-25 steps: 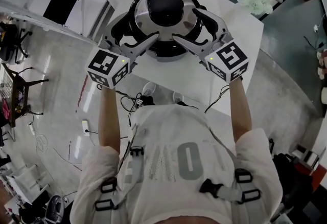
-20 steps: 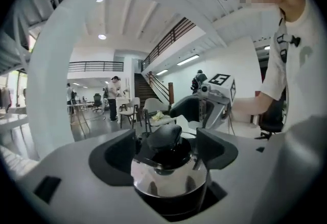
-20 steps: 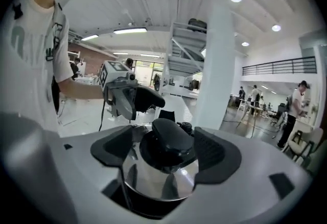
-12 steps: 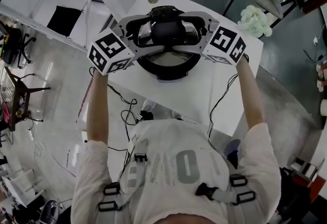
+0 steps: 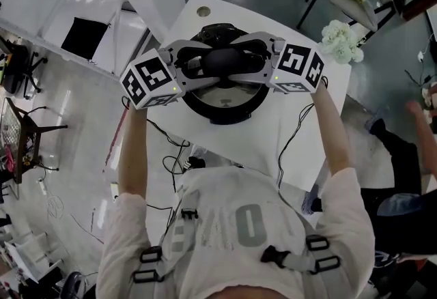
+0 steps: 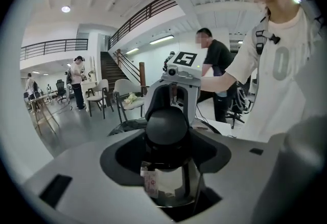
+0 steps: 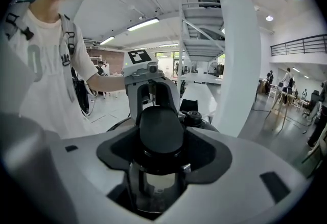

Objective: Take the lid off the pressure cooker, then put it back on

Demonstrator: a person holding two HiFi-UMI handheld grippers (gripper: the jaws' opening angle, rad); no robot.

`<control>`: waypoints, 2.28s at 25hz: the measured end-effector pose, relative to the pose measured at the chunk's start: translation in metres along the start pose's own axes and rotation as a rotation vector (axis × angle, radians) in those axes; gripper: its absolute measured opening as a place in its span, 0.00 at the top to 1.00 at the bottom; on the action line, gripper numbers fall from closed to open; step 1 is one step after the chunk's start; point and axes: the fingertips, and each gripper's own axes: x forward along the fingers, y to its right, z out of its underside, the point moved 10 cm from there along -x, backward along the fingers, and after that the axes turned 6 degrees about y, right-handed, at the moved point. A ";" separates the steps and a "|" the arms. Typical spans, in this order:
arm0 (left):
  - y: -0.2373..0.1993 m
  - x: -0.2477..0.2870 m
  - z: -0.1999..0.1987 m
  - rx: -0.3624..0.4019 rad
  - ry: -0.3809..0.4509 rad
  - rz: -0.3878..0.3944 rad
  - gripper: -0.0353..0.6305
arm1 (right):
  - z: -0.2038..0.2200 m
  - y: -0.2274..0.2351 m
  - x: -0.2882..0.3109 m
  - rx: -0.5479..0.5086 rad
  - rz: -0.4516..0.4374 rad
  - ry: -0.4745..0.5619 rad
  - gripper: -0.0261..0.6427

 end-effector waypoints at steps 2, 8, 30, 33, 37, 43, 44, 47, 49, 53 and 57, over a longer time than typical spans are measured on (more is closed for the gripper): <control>0.001 0.000 -0.001 0.003 0.004 0.018 0.55 | -0.001 -0.003 -0.001 0.000 0.004 -0.001 0.53; -0.004 -0.006 0.000 0.023 0.002 0.083 0.55 | -0.006 -0.016 0.003 0.008 0.101 -0.010 0.53; -0.038 -0.002 -0.001 0.083 -0.020 0.314 0.57 | -0.012 -0.051 0.015 0.235 0.578 -0.054 0.53; -0.037 0.003 -0.001 0.077 -0.015 0.329 0.56 | -0.011 -0.052 0.014 0.234 0.576 -0.048 0.53; -0.037 0.001 0.000 0.090 -0.008 0.326 0.56 | -0.011 -0.052 0.015 0.220 0.568 -0.042 0.53; -0.029 -0.002 -0.008 0.136 -0.026 0.306 0.57 | -0.014 -0.057 0.010 0.159 0.564 -0.023 0.53; -0.028 -0.004 -0.011 0.139 -0.018 0.300 0.57 | -0.017 -0.059 0.009 0.150 0.567 -0.014 0.53; -0.026 -0.014 -0.025 0.146 0.030 0.279 0.57 | -0.034 -0.061 0.002 0.120 0.578 0.013 0.53; -0.023 -0.024 -0.038 0.172 0.057 0.266 0.57 | -0.048 -0.064 -0.002 0.090 0.584 0.019 0.53; -0.013 -0.037 -0.063 0.240 0.093 0.250 0.57 | -0.071 -0.075 -0.013 0.045 0.600 0.022 0.53; 0.014 -0.027 -0.079 0.281 0.109 0.246 0.57 | -0.074 -0.100 -0.036 0.016 0.625 0.014 0.53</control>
